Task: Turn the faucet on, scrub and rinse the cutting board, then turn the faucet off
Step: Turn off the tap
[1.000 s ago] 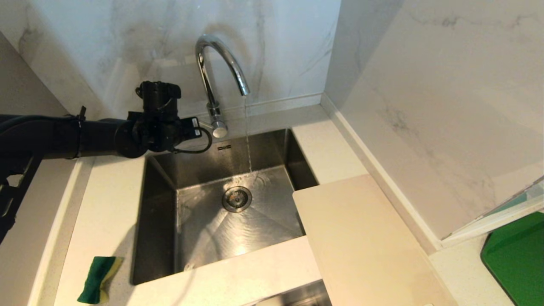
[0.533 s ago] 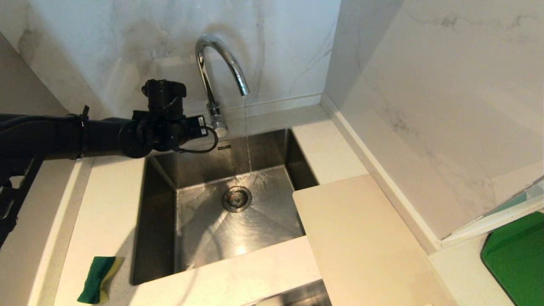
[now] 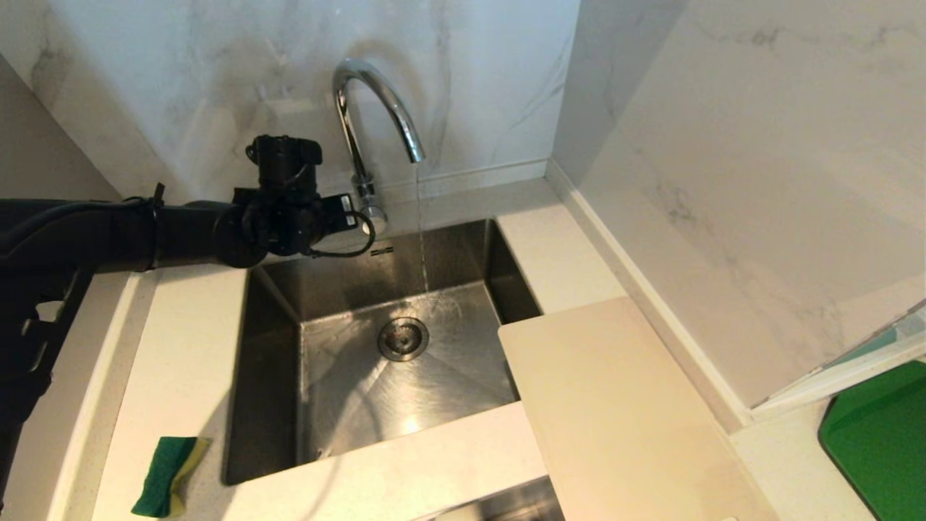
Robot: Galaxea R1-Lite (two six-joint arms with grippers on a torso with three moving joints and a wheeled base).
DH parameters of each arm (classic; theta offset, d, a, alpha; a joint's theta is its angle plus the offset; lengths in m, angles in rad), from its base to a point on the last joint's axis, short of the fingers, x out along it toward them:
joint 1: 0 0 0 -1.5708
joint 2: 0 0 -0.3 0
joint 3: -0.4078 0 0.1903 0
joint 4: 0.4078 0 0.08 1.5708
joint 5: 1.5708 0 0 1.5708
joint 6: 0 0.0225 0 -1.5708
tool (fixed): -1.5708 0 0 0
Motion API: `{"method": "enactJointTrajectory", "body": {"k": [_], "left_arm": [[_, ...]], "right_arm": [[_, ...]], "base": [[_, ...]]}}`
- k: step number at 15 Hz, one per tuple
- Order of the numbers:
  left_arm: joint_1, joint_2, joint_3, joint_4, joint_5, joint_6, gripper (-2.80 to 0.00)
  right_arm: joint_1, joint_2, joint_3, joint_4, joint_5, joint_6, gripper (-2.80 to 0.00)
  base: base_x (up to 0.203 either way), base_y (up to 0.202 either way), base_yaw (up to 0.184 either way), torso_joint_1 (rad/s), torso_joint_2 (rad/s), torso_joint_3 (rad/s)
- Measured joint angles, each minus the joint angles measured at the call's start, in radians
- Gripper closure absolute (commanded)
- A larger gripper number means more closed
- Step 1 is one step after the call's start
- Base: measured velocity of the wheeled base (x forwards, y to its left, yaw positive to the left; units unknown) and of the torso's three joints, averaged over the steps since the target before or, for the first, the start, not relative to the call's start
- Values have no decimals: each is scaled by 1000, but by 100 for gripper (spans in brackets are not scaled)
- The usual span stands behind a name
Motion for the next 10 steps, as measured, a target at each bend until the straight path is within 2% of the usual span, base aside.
{"method": "enactJointTrajectory", "body": {"k": [3, 7, 10], "left_arm": [[15, 26, -7, -45, 4, 5, 0], [25, 72, -17, -178, -1, 16, 0], [22, 84, -18, -182, -3, 16, 0]], "right_arm": [[0, 0, 0, 0, 0, -1, 0], [0, 0, 0, 0, 0, -7, 0], [0, 0, 0, 0, 0, -8, 0]], "base": [[0, 0, 0, 0, 0, 0], [0, 0, 0, 0, 0, 0], [0, 0, 0, 0, 0, 0]]}}
